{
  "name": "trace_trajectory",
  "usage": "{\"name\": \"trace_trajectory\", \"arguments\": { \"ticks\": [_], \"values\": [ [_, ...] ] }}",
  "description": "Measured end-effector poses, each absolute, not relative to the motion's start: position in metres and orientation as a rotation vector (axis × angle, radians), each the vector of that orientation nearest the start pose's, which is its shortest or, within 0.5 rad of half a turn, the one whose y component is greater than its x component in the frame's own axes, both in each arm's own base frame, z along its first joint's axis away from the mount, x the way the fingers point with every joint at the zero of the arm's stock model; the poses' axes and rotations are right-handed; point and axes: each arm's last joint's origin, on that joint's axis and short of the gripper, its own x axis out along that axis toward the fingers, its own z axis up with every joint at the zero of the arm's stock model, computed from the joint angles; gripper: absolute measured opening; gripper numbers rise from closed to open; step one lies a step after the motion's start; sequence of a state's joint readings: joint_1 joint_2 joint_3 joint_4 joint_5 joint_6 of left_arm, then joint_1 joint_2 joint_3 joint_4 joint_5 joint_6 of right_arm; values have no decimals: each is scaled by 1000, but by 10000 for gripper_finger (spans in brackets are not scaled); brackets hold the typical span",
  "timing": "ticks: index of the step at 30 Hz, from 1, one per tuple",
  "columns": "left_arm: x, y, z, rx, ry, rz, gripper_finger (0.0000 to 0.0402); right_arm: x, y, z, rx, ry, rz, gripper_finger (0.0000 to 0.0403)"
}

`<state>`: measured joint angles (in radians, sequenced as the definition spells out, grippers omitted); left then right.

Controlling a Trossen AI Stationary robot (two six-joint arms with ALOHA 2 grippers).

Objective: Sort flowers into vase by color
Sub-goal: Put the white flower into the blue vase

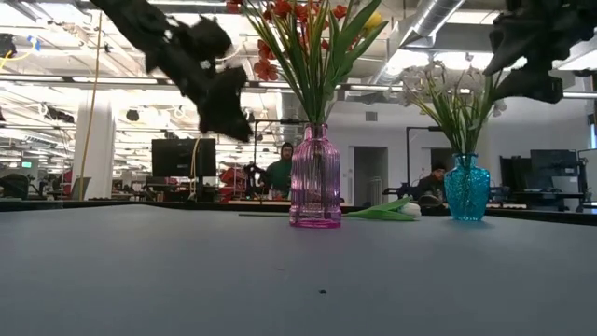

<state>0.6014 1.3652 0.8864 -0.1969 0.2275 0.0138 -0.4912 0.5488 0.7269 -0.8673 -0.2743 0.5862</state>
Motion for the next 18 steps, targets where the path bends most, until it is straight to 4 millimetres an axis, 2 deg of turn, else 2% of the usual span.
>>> {"name": "trace_trajectory", "arguments": {
  "ticks": [9, 13, 18],
  "values": [
    [264, 173, 166, -131, 889, 231, 174, 98, -28, 287, 824, 572, -249, 235],
    [272, 178, 148, -97, 915, 214, 174, 101, -23, 288, 822, 568, -218, 235],
    [280, 182, 140, -21, 914, 141, 174, 107, -19, 293, 789, 522, -175, 235]
  ]
}}
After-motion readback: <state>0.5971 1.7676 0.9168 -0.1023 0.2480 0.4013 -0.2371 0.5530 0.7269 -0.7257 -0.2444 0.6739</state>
